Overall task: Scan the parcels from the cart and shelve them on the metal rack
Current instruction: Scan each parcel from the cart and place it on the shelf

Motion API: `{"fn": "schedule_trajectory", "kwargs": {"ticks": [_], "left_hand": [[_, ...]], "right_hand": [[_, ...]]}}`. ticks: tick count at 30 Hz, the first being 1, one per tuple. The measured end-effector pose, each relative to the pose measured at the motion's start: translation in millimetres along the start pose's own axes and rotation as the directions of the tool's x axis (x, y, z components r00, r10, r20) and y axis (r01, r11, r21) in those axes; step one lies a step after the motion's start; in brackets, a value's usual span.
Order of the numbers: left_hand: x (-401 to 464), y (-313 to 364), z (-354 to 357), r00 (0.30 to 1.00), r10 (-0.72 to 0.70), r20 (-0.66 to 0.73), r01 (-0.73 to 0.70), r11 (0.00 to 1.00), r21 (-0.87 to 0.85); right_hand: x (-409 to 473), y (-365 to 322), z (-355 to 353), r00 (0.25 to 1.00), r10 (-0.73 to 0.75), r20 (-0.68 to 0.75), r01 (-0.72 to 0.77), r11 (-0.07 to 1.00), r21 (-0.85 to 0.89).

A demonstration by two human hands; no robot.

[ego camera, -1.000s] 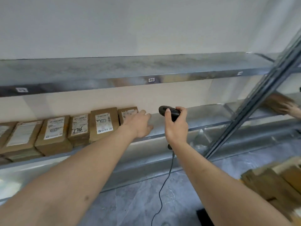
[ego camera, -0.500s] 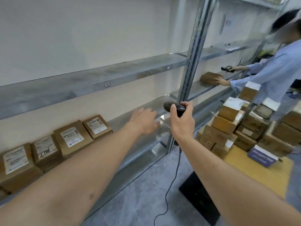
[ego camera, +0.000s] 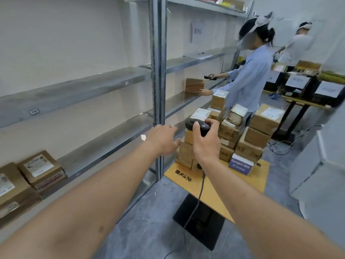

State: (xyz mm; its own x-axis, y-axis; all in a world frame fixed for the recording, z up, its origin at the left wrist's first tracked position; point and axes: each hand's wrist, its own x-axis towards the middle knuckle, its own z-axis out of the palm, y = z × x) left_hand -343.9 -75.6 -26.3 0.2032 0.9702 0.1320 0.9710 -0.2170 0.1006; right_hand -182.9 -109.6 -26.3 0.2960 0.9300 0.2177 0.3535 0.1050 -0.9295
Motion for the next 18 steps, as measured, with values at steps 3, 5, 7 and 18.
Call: {"fn": "schedule_trajectory", "kwargs": {"ticks": [3,5,7,18], "left_hand": [[21,37,10,1.0,-0.019,0.002,0.019,0.997,-0.071],[34,57,19,0.999,-0.032,0.006,0.033,0.991,-0.133],[47,71,30,0.999,-0.043,0.015,0.045,0.986,-0.16],[138,81,65,0.996,-0.078,-0.032,0.071,0.981,-0.179]], "right_hand": [[26,19,-31,0.999,0.029,-0.019,-0.029,1.0,-0.005],[43,33,-47,0.999,0.049,-0.022,-0.049,0.999,-0.007],[58,45,-60,0.998,0.061,-0.019,-0.061,0.998,-0.019],[138,89,-57,0.985,0.158,-0.063,-0.161,0.986,-0.047]]}}
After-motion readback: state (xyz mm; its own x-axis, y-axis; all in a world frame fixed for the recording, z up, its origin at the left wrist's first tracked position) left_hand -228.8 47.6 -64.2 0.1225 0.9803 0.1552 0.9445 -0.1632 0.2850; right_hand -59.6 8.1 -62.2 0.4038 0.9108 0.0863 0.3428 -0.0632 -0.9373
